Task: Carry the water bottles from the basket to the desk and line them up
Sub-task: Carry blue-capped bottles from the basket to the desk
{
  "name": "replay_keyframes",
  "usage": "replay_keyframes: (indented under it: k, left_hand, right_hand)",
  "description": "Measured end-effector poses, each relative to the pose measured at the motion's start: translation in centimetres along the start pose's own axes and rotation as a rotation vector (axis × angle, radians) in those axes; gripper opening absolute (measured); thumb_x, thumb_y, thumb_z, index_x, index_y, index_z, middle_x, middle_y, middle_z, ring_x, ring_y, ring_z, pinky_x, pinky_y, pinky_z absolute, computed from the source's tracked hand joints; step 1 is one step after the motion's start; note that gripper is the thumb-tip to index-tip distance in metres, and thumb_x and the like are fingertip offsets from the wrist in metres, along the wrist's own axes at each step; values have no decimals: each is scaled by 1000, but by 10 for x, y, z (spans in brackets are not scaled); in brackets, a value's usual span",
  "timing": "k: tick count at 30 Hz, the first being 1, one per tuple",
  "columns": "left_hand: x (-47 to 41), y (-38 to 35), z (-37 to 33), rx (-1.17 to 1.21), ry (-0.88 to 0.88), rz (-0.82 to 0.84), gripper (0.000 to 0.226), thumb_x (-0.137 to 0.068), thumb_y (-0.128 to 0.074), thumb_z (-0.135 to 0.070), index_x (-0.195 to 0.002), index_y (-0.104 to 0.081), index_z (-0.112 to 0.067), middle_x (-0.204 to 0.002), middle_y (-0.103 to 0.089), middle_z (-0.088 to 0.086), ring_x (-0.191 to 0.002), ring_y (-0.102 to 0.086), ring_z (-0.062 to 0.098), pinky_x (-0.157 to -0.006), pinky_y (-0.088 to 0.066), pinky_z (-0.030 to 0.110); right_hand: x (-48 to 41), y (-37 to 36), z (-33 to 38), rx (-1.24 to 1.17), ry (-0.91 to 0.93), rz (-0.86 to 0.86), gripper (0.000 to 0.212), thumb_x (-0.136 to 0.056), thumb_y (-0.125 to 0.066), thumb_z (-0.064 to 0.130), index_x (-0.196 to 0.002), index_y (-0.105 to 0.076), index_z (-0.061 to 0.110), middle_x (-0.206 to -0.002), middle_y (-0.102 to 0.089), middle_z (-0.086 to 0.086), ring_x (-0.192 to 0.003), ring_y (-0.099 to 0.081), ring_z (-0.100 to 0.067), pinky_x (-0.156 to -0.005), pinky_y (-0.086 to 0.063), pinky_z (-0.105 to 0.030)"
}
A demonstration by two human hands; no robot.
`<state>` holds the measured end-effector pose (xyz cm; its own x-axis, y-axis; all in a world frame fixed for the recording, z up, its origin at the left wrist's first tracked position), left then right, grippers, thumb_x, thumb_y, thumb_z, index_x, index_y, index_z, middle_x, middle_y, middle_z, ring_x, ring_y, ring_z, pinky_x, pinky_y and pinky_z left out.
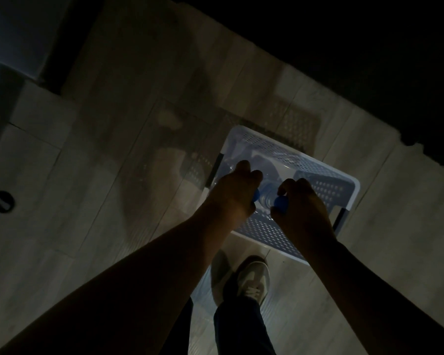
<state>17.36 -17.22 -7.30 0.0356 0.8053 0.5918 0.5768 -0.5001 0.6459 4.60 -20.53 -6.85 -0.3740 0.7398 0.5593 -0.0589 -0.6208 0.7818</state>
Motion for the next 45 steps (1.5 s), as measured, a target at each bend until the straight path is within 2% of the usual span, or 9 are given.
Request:
replay_keyframes:
  k: [7, 11, 17, 21, 24, 29, 32, 36, 45]
  left_hand:
    - [20, 19, 4, 131, -13, -139, 48, -76, -72, -22, -117, -49, -15, -125, -44, 6, -111, -49, 17, -82, -34, 19]
    - [47, 40, 0, 226, -11, -237, 41, -74, -74, -19, -108, -52, -14, -117, -49, 4, -104, -51, 15, -82, -38, 18]
    - [114, 100, -25, 429, -58, -438, 35, -68, -78, -9, -97, -61, 4, -99, -62, 18, -86, -61, 25, -77, -51, 30]
    - [162, 145, -30, 413, 47, -471, 40, -65, -78, -11, -99, -59, -7, -103, -52, 0, -79, -52, 8, -65, -33, 4]
    - [203, 180, -30, 466, 96, -467, 39, -64, -76, -9, -98, -58, -7, -99, -43, -6, -66, -39, 1, -58, -30, 4]
    - [280, 234, -30, 591, 140, -528, 31, -65, -77, -7, -88, -56, -8, -89, -45, -5, -58, -44, 1, -58, -42, 5]
    - [325, 263, -23, 629, 224, -566, 34, -66, -78, -10, -83, -49, -17, -83, -39, -15, -61, -47, 0, -63, -42, 0]
    - [385, 290, -13, 652, 359, -637, 38, -66, -80, -15, -80, -47, -26, -88, -41, -15, -73, -53, 5, -62, -50, 14]
    - [528, 325, -3, 718, 564, -829, 39, -64, -81, -23, -86, -50, -30, -88, -38, -20, -71, -49, -2, -56, -37, 8]
  right_hand:
    - [15, 14, 7, -9, 12, -68, 30, -75, -73, 13, -99, -56, 10, -97, -56, -8, -73, -48, -9, -62, -30, -13]
    - [29, 39, 22, 48, 43, -64, 29, -81, -68, 18, -105, -55, 9, -104, -58, -10, -86, -57, -16, -71, -36, -15]
    - [63, 105, 69, 7, 77, -112, 37, -71, -78, 14, -102, -59, 7, -105, -58, -14, -88, -63, -25, -66, -47, -26]
    - [88, 152, 110, 48, 141, -86, 44, -68, -82, 16, -106, -61, 8, -111, -58, -14, -93, -64, -26, -74, -54, -31]
    - [108, 188, 147, 115, 175, -88, 48, -67, -83, 21, -108, -60, 10, -112, -59, -13, -92, -64, -22, -72, -50, -25]
    - [143, 240, 213, 129, 242, -61, 47, -71, -80, 21, -112, -59, 11, -114, -57, -9, -98, -60, -19, -78, -42, -22]
    - [168, 266, 255, 107, 303, -46, 43, -73, -78, 18, -110, -59, 11, -115, -56, -8, -94, -55, -14, -79, -40, -20]
    - [208, 296, 313, 64, 364, -18, 41, -73, -77, 18, -109, -58, 12, -108, -53, -2, -86, -52, -9, -80, -50, -26]
    - [298, 336, 428, 52, 568, 10, 30, -71, -75, 14, -96, -59, 17, -96, -49, 4, -79, -53, -12, -70, -45, -23]
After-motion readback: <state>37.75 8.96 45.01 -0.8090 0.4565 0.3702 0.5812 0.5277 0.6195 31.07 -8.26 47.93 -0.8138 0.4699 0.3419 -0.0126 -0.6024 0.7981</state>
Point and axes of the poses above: each hand's wrist, its own x-axis away from the middle knuckle, its own y-axis out of the back of the hand, z = x × y, the point moved 5 cm from there along -x, towards the middle knuckle
